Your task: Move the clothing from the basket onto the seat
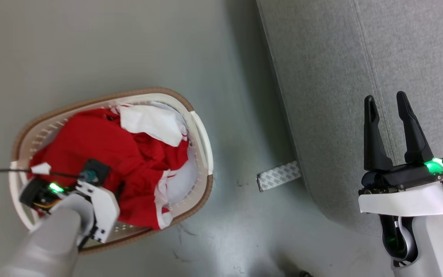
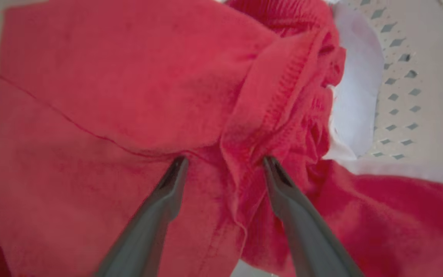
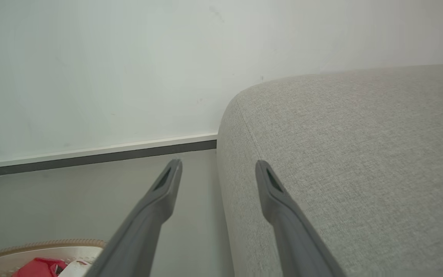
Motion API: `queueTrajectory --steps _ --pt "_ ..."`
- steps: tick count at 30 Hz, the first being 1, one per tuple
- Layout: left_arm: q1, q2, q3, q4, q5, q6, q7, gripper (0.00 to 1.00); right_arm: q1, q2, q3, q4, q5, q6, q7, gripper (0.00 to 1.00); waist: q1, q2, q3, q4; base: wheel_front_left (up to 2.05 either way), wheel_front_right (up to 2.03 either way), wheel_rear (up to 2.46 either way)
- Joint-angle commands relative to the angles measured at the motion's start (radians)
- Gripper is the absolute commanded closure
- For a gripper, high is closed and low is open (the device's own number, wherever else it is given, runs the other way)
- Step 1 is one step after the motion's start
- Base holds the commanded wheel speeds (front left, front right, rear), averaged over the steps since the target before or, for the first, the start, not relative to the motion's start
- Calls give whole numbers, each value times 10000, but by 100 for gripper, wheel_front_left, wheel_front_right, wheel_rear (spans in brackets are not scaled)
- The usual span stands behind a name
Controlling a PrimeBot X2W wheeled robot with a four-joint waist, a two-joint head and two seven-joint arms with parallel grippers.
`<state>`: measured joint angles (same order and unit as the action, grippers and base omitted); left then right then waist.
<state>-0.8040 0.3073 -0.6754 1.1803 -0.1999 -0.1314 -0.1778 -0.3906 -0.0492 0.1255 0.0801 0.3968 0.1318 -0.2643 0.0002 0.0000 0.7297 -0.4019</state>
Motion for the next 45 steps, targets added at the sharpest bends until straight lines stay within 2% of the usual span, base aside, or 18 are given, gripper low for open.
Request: queueTrajectory --steps 1,7,8,9,10,11,14,15,16,17,22,34,39,45 --pt "-213 170 -31 169 -121 18 138 0 -142 -22 30 -40 95 -21 -3 0 -2 0 299 -202 0 0 0" --pt "-615 340 -378 617 -418 17 708 1 -213 -23 173 -53 344 -21 -3 0 -2 0 710 -357 0 0 0" --pt "-641 363 -429 645 -439 17 694 11 -219 -22 185 -46 369 -21 -3 0 -2 0 733 -366 0 0 0" --pt "-663 371 -483 668 -451 17 683 33 -231 -23 188 -29 375 -21 -3 0 -2 0 747 -371 0 0 0" --pt "-674 368 -530 684 -500 17 663 44 -241 -23 188 -2 373 -21 -3 0 -2 0 746 -372 0 0 0" --pt "-672 362 -568 702 -557 17 638 49 -248 -22 187 21 385 -21 -3 0 -2 0 732 -368 0 0 0" --pt "-568 276 -674 739 -758 17 515 57 -261 -23 170 91 348 -21 -3 0 -2 0 598 -326 0 0 0" --pt "-524 234 -710 748 -819 17 482 72 -264 -23 161 109 308 -21 -3 0 -2 0 532 -299 0 0 0" --pt "-487 185 -741 750 -906 17 422 93 -270 -23 140 127 269 -21 -3 0 -2 0 455 -265 0 0 0" --pt "-450 130 -768 755 -989 17 352 100 -277 -23 118 150 241 -21 -3 0 -2 0 365 -228 0 0 0" --pt "-217 -231 -819 779 -1345 17 -99 100 -173 -25 -27 272 -98 -21 -3 0 -2 0 -410 74 0 0 0" --pt "856 -1165 -875 146 -2395 17 -853 100 572 -30 -373 738 -1151 -21 -3 0 -2 0 -3321 1315 0 0 0" --pt "1281 -1251 -618 -938 -2764 17 -868 100 893 -31 -474 970 -1409 -21 -3 0 -2 0 -4393 1871 0 0 0" --pt "1808 -1281 -105 -2329 -2724 17 -874 100 1304 -31 -501 1213 -1456 -21 -3 0 -2 0 -5392 2557 0 0 0"
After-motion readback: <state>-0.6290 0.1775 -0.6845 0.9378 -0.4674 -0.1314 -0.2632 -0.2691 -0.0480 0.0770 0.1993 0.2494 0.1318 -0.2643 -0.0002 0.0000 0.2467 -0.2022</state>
